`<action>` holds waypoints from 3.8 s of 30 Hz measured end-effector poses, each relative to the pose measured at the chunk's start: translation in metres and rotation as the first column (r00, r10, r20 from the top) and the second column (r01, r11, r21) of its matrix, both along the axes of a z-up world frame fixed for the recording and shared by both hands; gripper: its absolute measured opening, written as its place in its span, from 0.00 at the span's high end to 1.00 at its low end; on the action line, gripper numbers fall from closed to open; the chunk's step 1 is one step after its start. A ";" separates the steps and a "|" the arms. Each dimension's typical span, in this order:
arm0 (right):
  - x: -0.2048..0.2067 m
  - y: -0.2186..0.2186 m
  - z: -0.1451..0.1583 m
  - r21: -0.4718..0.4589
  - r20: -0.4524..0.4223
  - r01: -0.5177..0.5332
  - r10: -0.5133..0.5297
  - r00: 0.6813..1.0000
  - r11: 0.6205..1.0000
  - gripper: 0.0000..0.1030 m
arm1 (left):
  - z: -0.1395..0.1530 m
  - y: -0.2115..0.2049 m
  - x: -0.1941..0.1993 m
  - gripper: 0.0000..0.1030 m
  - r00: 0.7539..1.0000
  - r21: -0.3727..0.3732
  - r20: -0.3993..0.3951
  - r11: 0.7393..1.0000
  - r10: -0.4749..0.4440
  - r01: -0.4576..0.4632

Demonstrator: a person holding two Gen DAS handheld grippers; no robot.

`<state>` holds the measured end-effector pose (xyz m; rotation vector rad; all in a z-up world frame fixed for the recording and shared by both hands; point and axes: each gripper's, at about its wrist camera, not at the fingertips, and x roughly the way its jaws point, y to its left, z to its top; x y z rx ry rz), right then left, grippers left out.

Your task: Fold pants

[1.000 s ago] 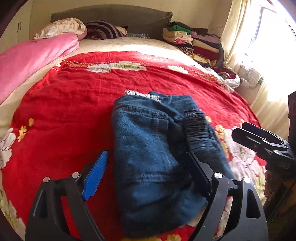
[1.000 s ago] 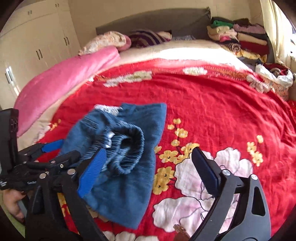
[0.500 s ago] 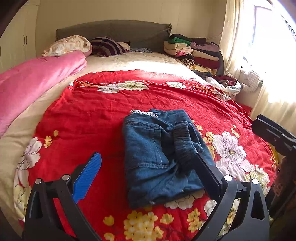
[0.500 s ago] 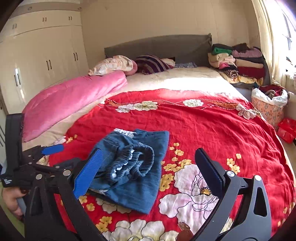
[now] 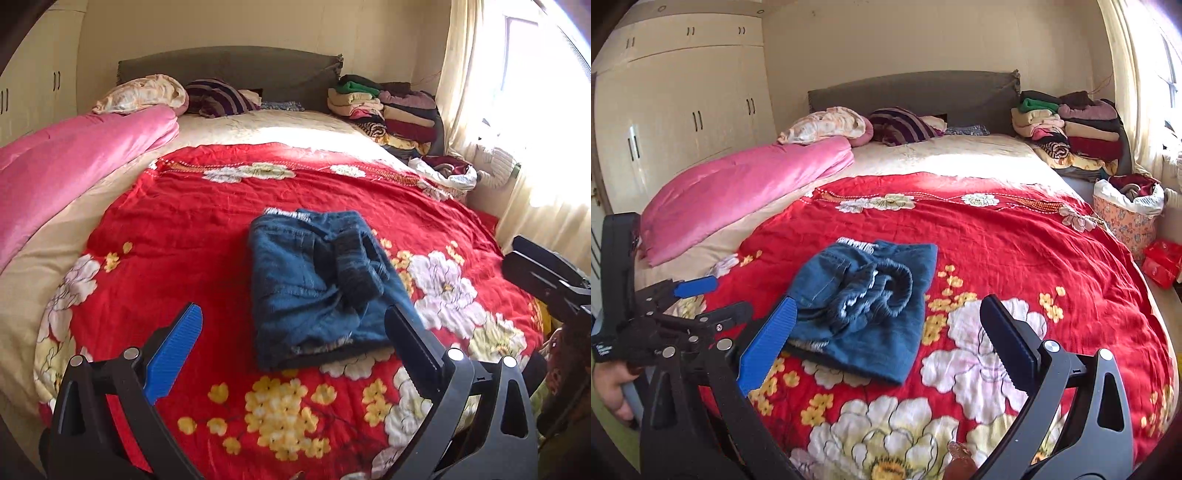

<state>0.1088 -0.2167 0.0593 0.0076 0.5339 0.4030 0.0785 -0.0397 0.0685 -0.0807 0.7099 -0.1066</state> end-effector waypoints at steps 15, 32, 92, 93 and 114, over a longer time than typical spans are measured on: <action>-0.015 -0.010 -0.068 -0.059 -0.142 0.067 -0.075 0.987 0.996 0.09 | -0.049 0.008 -0.030 0.04 0.996 -0.017 -0.092 1.000 0.003 -0.005; -0.014 -0.007 -0.072 -0.057 -0.156 0.051 -0.059 0.986 0.997 0.09 | -0.055 0.006 -0.029 0.04 0.994 -0.023 -0.106 1.000 0.013 -0.015; -0.013 -0.011 -0.071 -0.057 -0.159 0.059 -0.067 0.985 0.997 0.09 | -0.047 0.009 -0.034 0.04 0.993 -0.008 -0.102 0.999 0.053 -0.054; -0.013 -0.011 -0.071 -0.056 -0.159 0.059 -0.067 0.985 0.997 0.09 | -0.047 0.009 -0.034 0.04 0.994 -0.009 -0.101 0.999 0.052 -0.053; -0.011 -0.011 -0.072 -0.065 -0.167 0.074 -0.084 0.982 0.995 0.09 | -0.042 0.006 -0.037 0.04 0.995 0.000 -0.093 1.000 0.031 -0.031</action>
